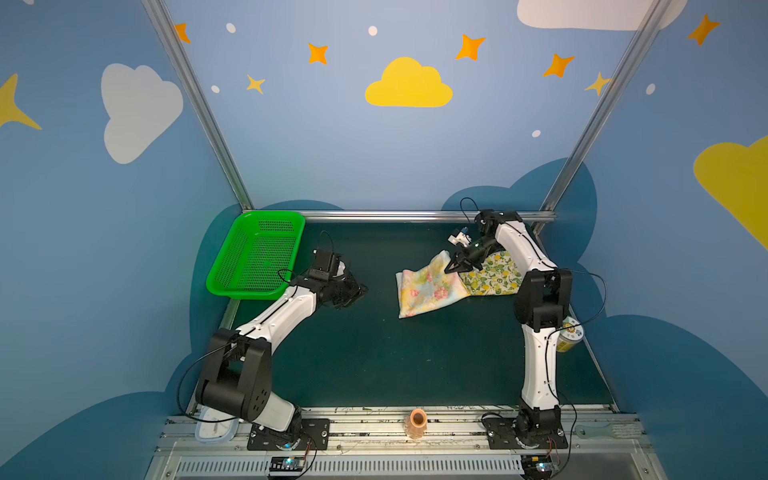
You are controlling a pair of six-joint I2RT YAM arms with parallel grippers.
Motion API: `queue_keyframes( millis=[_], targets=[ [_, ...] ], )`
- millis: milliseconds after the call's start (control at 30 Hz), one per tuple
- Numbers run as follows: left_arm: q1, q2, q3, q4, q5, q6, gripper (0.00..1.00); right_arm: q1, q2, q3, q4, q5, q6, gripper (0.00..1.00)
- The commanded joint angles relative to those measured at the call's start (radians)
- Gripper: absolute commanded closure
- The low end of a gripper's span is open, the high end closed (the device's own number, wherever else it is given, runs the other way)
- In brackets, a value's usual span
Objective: Fold and stack the skirts
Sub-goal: 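Drag the floral skirt with the right gripper onto the lemon-print skirt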
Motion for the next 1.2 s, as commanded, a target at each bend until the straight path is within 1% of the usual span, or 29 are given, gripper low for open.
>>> queue_keyframes(
  millis=[0, 133, 200, 267, 367, 567, 633, 800, 933, 1033, 1167],
  targets=[
    [0.005, -0.025, -0.005, -0.014, -0.002, 0.006, 0.72, -0.041, -0.004, 0.053, -0.115, -0.043, -0.073, 1.0],
    [0.004, -0.037, -0.011, -0.02, -0.017, -0.005, 0.72, -0.093, -0.004, 0.086, -0.147, -0.08, -0.113, 1.0],
    [0.003, -0.039, -0.007, -0.031, -0.024, -0.005, 0.71, -0.123, 0.009, 0.116, -0.167, -0.095, -0.124, 1.0],
    [0.003, -0.035, 0.002, -0.043, -0.028, -0.006, 0.71, -0.153, 0.027, 0.144, -0.19, -0.147, -0.166, 1.0],
    [0.003, -0.028, 0.02, -0.059, -0.028, -0.006, 0.71, -0.187, 0.054, 0.192, -0.222, -0.17, -0.185, 1.0],
    [0.005, -0.006, 0.075, -0.106, -0.023, 0.003, 0.71, -0.243, 0.073, 0.201, -0.243, -0.224, -0.228, 1.0],
    [0.003, -0.001, 0.088, -0.113, -0.027, 0.002, 0.71, -0.255, 0.076, 0.202, -0.247, -0.261, -0.252, 1.0],
    [0.002, 0.017, 0.111, -0.107, -0.021, -0.017, 0.71, -0.28, 0.076, 0.22, -0.247, -0.324, -0.27, 1.0],
    [0.001, 0.028, 0.133, -0.115, -0.029, -0.018, 0.72, -0.289, 0.094, 0.281, -0.248, -0.337, -0.269, 1.0],
    [0.001, 0.036, 0.151, -0.123, -0.033, -0.018, 0.72, -0.3, 0.097, 0.318, -0.237, -0.35, -0.223, 1.0],
    [0.0, 0.044, 0.16, -0.128, -0.04, -0.021, 0.72, -0.311, 0.102, 0.332, -0.184, -0.33, -0.165, 1.0]
  ],
)
